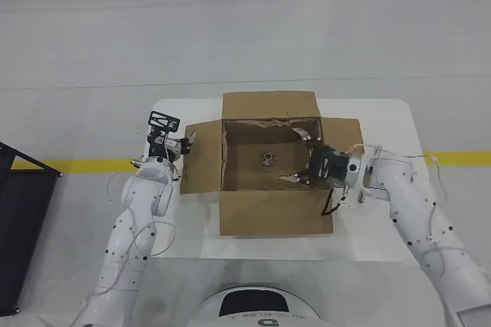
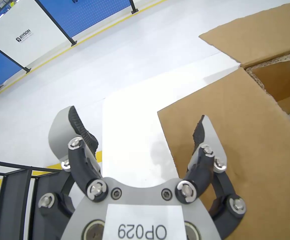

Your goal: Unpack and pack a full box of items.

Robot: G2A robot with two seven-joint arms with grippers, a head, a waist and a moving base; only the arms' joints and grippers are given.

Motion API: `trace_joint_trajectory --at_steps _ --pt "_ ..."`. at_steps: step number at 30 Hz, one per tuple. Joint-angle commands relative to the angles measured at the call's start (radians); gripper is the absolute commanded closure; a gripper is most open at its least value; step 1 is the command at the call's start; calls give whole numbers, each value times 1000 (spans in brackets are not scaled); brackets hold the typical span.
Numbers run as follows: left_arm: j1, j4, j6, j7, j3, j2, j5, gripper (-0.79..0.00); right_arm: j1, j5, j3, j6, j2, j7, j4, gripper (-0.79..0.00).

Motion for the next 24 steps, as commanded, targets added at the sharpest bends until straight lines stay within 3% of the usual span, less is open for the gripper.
trace_joint_trajectory --at_steps 1,4,9,11,13,24 --pt "0 0 0 0 0 0 0 -785 88 67 -70 14 -24 153 55 -785" --pt "0 0 0 0 0 0 0 -785 210 165 -191 69 -73 336 160 -785" --pt "0 0 0 0 0 0 0 -785 349 258 -358 129 -151 532 324 -505" --pt "0 0 0 0 0 0 0 -785 395 292 -410 151 -184 590 388 -477" --pt "0 0 0 0 0 0 0 -785 428 313 -448 165 -209 635 445 -394" --pt "0 0 0 0 0 0 0 -785 540 360 -587 239 -334 727 714 -376"
